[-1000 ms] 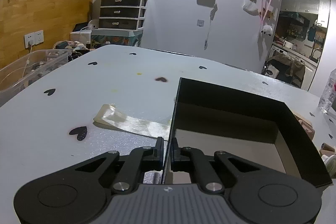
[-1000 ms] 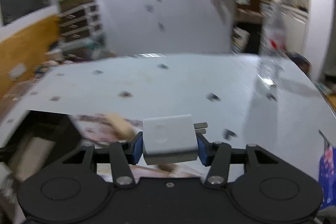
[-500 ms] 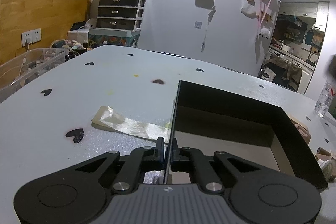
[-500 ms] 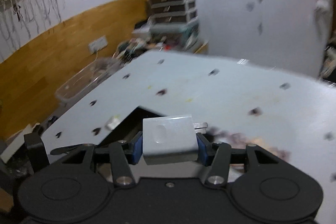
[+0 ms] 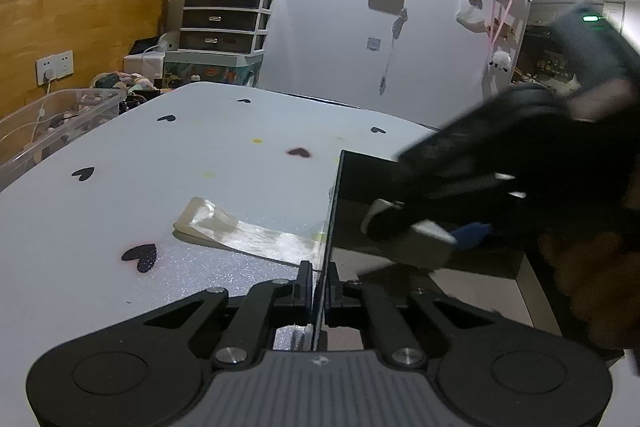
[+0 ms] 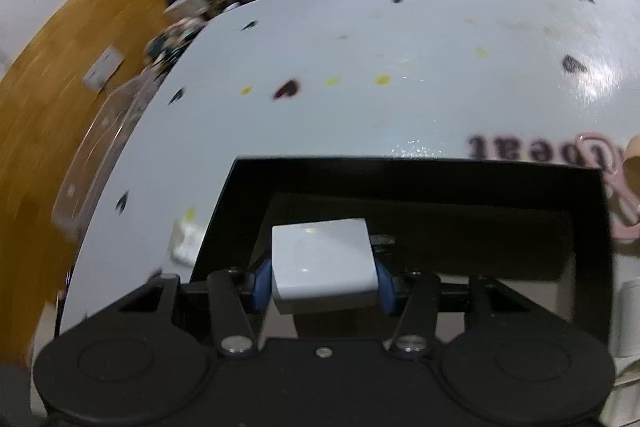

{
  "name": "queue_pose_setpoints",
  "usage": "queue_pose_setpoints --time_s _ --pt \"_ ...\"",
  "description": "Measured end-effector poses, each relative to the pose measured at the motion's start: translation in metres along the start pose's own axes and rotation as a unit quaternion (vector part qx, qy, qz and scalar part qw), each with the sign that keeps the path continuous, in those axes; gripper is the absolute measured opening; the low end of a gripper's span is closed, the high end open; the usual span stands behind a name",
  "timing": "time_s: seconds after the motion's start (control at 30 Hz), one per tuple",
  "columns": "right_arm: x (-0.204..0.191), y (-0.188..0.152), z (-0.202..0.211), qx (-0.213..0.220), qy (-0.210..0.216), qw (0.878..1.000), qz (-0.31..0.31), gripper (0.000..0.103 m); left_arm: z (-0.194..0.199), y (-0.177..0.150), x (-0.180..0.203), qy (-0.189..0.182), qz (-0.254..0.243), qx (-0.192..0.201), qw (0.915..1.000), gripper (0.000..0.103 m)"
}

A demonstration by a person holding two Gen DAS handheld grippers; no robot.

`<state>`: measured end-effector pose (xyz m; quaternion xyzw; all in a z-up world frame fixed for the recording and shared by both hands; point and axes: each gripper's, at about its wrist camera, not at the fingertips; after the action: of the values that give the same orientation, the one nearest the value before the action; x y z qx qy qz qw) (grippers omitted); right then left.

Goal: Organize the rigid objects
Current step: 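Carry the white plug adapter into the black box and open the right tool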

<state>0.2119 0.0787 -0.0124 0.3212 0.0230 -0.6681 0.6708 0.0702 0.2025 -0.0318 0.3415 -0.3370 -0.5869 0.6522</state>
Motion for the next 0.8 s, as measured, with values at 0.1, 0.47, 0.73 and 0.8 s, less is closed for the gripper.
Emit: queue_pose_setpoints --time_s 0.1,0.47,0.73,0.8 --pt "-0.005 0.003 -0.010 0.001 -0.008 1.000 -0.018 0.053 0.000 0.000 -0.001 -0.003 -0.001 0.000 1.0000 0.004" --pt "-0.004 0.012 0.019 0.011 0.026 1.000 -0.006 0.062 -0.003 0.004 0.000 -0.003 0.001 -0.008 1.0000 0.005" --pt "0.013 0.009 0.070 0.030 0.065 0.997 0.036 0.077 -0.005 0.007 0.001 0.004 0.008 -0.008 0.9999 0.005" --pt "0.019 0.006 0.084 0.037 0.080 0.995 0.049 0.086 -0.004 0.007 0.002 0.006 0.011 -0.008 0.9999 0.005"
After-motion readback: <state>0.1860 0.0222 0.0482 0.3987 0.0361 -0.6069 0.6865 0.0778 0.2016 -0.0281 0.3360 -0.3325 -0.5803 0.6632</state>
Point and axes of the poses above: each gripper's, at about its wrist camera, not at the fingertips, and z roughly against the way its jaws point, x to its right, y to its top, and after that the axes turned 8 degrees about -z, right-handed
